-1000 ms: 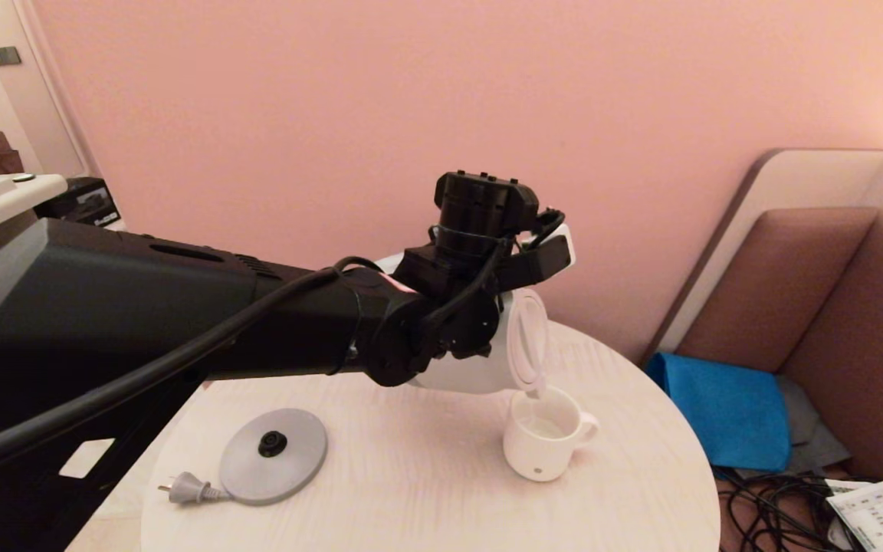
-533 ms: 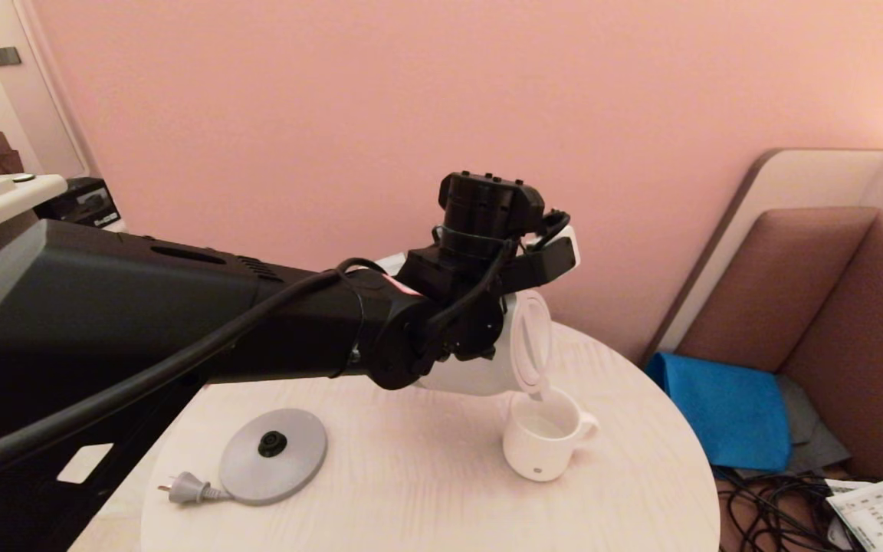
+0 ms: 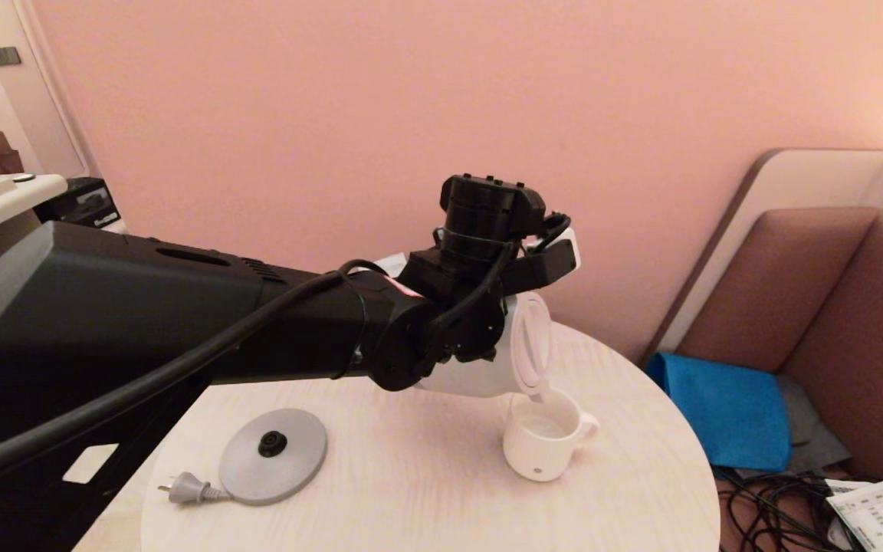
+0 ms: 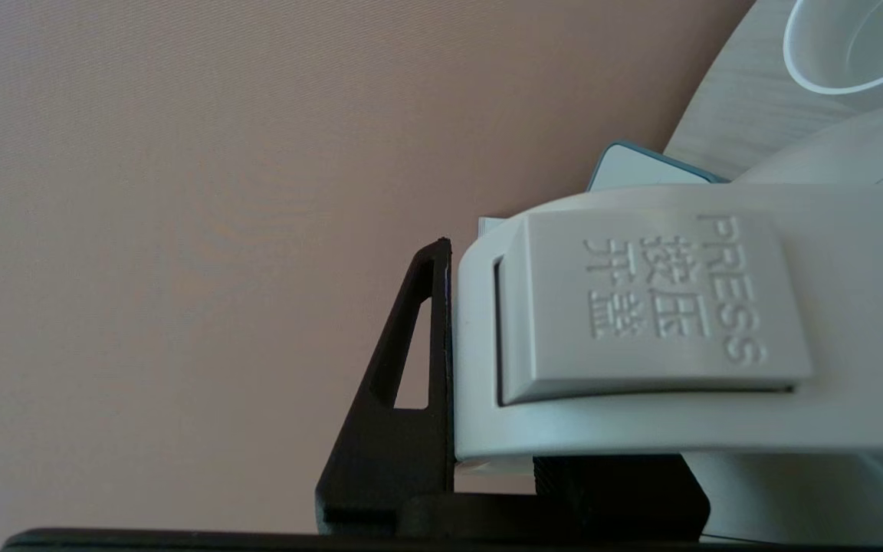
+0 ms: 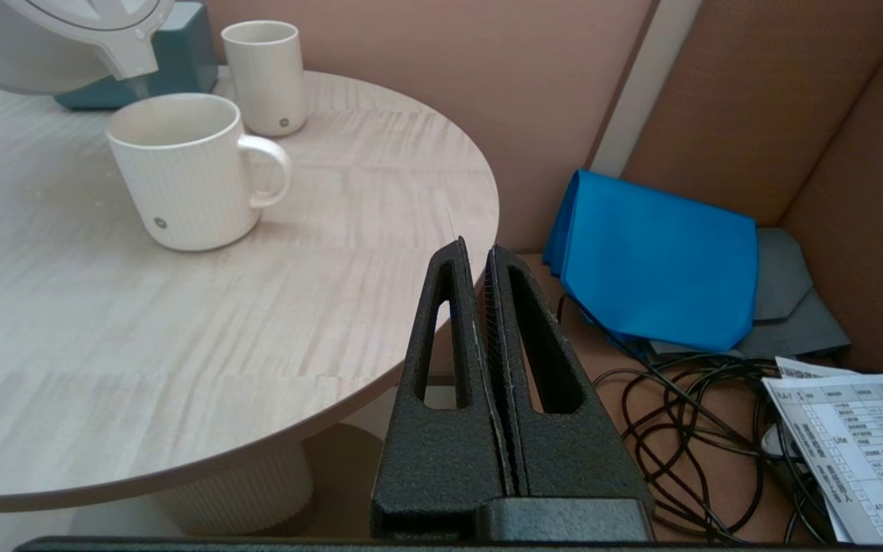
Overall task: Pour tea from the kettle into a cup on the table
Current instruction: Pour water into the cup
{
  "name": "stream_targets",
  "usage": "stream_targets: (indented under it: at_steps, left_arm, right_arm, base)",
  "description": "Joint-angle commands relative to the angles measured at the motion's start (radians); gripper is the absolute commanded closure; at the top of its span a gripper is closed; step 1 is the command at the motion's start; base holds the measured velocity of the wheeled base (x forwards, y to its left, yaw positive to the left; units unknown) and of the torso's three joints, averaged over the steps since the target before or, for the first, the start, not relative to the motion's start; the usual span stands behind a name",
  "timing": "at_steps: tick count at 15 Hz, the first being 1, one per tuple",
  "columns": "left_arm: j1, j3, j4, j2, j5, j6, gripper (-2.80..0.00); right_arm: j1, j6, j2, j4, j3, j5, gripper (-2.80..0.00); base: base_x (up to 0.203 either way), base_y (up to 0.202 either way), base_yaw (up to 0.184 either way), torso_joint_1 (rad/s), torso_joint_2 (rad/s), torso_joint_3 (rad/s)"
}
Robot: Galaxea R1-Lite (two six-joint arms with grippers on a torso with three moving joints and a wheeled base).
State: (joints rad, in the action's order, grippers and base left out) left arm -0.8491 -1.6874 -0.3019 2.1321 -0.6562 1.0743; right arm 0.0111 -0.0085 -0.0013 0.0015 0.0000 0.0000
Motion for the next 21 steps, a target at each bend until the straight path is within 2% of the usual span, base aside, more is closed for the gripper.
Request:
stream_targets:
  at_steps: [1,21]
  left_arm:
    - [-0.004,0.002,-0.002,0.002,-0.005,0.006,0.0]
    - [-0.007,0.002,0.006,-0.005,-0.011,0.007,0.0]
  right_arm:
    - [0.001,-0.001,0.001,0.0,0.0,0.0,0.0]
    - [0.0,-0.001,0.001,0.0,0.0,0.0,0.0]
  base:
    - [0.0,0.0,0.0,0.0,0.0,0.0]
    - [0.0,0.0,0.0,0.0,0.0,0.0]
